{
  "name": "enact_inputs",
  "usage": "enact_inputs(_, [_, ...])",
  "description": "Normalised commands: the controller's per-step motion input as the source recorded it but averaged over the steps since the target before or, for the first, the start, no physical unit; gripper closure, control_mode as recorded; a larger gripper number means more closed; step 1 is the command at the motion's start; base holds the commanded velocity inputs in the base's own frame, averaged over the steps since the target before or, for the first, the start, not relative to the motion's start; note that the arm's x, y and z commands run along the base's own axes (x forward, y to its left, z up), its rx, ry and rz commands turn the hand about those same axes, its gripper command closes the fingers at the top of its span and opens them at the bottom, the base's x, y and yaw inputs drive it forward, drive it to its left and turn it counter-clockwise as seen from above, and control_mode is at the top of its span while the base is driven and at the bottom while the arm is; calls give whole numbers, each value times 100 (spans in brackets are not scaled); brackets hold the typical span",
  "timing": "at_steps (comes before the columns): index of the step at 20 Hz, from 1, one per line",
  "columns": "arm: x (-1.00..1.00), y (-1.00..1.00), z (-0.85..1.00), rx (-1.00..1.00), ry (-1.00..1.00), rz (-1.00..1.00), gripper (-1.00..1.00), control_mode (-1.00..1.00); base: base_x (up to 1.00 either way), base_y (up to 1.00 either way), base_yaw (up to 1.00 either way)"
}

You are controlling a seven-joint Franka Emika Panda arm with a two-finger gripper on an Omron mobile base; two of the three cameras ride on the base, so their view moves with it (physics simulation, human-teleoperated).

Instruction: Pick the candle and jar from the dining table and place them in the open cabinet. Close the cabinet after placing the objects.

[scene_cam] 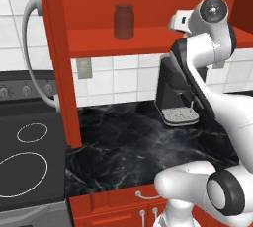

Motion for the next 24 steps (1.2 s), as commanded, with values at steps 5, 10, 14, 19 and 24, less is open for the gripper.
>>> enact_inputs(5, [34,10,18,0,0,3,100,-100,0,0,0])
enact_inputs(10, [36,3,0,0,1,0,100,-100,0,0,0])
enact_inputs(14, [32,0,-10,0,0,0,100,-100,0,0,0])
enact_inputs(19, [36,0,-13,0,0,1,100,-100,0,0,0])
enact_inputs(24, [40,0,-12,0,0,2,100,-100,0,0,0])
